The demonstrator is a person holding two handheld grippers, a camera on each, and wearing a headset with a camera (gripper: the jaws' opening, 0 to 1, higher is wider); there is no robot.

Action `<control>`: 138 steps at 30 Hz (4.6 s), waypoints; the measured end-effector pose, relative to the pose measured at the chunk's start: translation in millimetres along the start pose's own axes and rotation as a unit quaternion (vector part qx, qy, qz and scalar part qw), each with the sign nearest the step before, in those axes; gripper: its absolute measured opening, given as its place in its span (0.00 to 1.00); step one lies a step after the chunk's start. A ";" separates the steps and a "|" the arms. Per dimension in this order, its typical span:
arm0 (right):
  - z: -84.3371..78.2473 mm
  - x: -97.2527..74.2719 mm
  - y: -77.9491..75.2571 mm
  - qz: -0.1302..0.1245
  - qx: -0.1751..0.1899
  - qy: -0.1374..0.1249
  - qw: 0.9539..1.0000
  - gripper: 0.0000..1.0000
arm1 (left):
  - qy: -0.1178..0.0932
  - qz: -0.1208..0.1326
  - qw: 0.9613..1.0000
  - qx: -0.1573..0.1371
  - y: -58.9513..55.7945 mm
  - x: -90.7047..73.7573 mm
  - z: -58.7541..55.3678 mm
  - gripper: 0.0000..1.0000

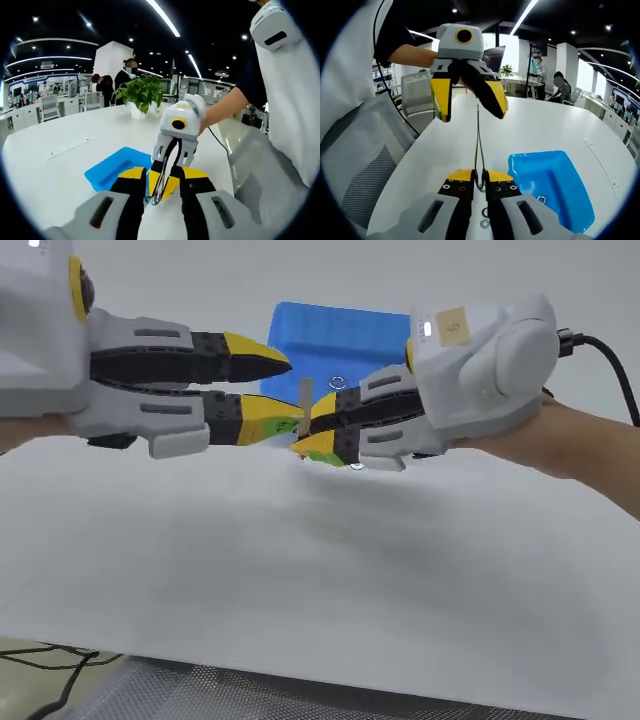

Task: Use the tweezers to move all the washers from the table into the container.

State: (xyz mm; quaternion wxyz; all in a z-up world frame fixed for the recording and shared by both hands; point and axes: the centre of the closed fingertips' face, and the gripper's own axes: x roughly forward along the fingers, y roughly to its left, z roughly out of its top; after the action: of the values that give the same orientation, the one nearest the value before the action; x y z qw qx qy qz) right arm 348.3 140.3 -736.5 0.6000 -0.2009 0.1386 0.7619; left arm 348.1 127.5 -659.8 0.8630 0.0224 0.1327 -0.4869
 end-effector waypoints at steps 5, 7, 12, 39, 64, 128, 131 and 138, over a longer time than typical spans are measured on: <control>10.7 -14.3 0.5 -0.014 0.001 -0.007 1.000 0.09 | -0.006 0.020 1.000 -0.007 -0.5 -8.0 2.3 0.42; 17.3 -21.0 1.5 -0.020 0.001 -0.014 1.000 0.09 | -0.008 0.025 1.000 -0.009 -0.6 -10.0 2.7 0.47; 29.0 -33.2 1.9 -0.036 0.001 -0.024 0.999 0.09 | -0.011 0.039 0.999 -0.014 -1.0 -16.0 3.1 0.56; 33.2 -80.0 -87.4 -0.156 0.004 -0.032 0.987 0.09 | -0.020 0.090 0.994 -0.065 17.9 -35.1 -16.4 0.99; -37.2 -32.7 -106.0 -0.130 0.042 0.005 0.991 0.10 | 0.002 0.110 0.990 -0.092 10.3 -32.2 -31.8 0.99; -25.3 -35.7 -82.6 -0.113 0.004 0.025 0.993 0.08 | -0.007 0.037 0.998 -0.045 58.0 44.5 4.5 0.67; -24.0 -37.2 -82.5 -0.112 0.004 0.024 0.993 0.08 | -0.006 0.028 0.999 -0.040 61.6 54.1 8.1 0.58; -22.3 -37.9 -81.9 -0.113 0.002 0.024 0.993 0.08 | -0.012 -0.001 1.000 -0.023 54.2 65.3 21.8 0.36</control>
State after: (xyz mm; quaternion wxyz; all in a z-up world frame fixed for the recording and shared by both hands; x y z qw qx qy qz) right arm 438.5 117.5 -735.8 0.6789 -0.2326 0.1314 0.6839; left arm 430.5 97.8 -660.1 0.8642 -0.0037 0.1336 -0.4852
